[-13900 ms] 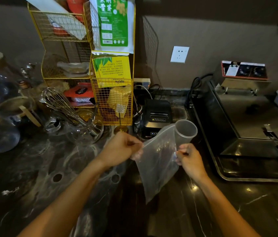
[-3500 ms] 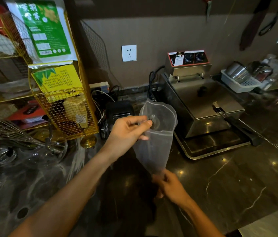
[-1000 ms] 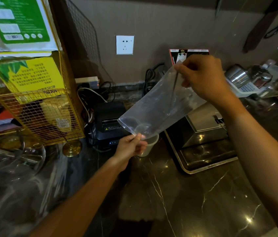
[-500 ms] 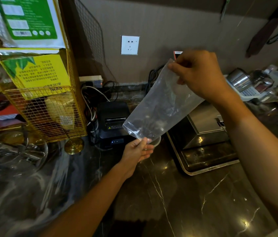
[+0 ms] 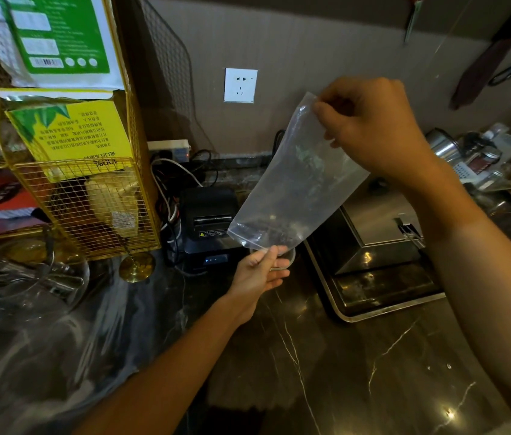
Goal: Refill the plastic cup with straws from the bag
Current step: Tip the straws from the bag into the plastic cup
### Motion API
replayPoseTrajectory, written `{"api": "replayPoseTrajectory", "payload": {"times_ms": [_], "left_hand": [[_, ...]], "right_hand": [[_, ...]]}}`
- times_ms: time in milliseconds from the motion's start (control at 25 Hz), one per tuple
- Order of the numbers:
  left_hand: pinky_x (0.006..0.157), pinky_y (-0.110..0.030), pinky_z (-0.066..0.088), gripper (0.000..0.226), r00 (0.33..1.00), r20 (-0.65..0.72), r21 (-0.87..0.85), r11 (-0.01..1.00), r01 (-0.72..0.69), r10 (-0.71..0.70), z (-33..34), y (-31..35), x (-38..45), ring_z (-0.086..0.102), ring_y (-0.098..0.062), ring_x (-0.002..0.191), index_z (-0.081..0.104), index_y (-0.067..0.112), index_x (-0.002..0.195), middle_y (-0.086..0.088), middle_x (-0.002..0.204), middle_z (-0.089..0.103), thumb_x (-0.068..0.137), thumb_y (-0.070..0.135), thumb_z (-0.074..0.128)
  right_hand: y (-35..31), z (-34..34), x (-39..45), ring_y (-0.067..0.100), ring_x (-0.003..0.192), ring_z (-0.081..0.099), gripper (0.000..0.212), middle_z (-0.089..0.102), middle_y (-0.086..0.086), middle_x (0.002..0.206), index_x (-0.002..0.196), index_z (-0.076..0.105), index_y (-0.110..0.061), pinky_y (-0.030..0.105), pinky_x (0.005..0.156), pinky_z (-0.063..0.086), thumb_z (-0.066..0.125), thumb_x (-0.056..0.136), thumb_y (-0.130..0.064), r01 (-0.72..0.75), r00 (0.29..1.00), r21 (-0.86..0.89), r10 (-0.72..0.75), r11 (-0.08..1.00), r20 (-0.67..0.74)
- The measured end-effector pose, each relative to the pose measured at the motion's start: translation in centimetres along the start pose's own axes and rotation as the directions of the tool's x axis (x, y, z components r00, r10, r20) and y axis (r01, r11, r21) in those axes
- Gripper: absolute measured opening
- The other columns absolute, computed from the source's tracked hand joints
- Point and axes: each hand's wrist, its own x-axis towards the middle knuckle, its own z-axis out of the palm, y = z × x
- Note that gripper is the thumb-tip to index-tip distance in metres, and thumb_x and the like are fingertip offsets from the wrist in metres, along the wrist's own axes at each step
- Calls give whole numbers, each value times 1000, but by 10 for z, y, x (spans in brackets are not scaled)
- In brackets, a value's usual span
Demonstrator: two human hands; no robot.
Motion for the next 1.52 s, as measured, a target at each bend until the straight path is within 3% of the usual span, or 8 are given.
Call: {"api": "replayPoseTrajectory", "payload": {"times_ms": [440, 680, 1040, 1240, 1360, 1520], "left_hand": [[94, -33, 57, 33, 997, 15, 86, 994, -73, 72, 0, 12, -1, 71, -20, 114, 68, 35, 128, -3, 126, 70, 103, 47, 50], [90, -30, 55, 34, 989, 13, 71, 987, -145, 145, 4, 37, -8, 72, -15, 107, 70, 29, 129, 0, 118, 74, 104, 43, 50], [100, -38, 55, 35, 974, 28, 60, 972, -226, 225, 13, 62, -25, 71, -22, 113, 68, 25, 131, -6, 121, 73, 105, 39, 51], [87, -29, 55, 29, 943, -64, 66, 944, -324, 328, 8, 63, -42, 68, -13, 100, 72, 22, 123, 4, 104, 73, 104, 34, 55], [75, -16, 56, 27, 896, -100, 128, 899, -419, 433, 3, 63, -57, 72, -1, 92, 73, 12, 118, 8, 100, 77, 104, 26, 55], [91, -33, 59, 24, 865, -141, 147, 874, -464, 483, -8, 53, -62, 73, -17, 102, 76, 8, 107, -5, 107, 78, 102, 26, 60]], "right_hand": [[-5, -13, -10, 14, 78, 68, 26, 67, -5, 93, 110, 75, -8, 32, 80, 61, 57, 104, -27, 68, 995, -39, -71, 997, -66], [-11, -40, -13, 25, 76, 72, 34, 74, 11, 87, 100, 73, -5, 47, 74, 60, 55, 102, -33, 55, 981, -38, -61, 998, -184], [-13, -75, -34, 27, 79, 71, 34, 72, 12, 86, 101, 73, -5, 50, 72, 59, 56, 101, -35, 49, 958, 21, -41, 999, -284], [2, -86, -65, 15, 69, 73, 25, 74, 7, 85, 107, 72, -8, 29, 60, 63, 59, 104, -28, -73, 944, 174, 125, 982, -307], [29, -83, -91, 16, 57, 67, 24, 74, 9, 86, 104, 74, -8, 26, 47, 53, 62, 102, -28, -194, 912, 288, 281, 938, -299], [67, -61, -138, 1, 40, 50, 20, 69, 1, 69, 83, 74, -18, 22, 41, 43, 66, 100, -24, -395, 827, 492, 534, 776, -178]]}}
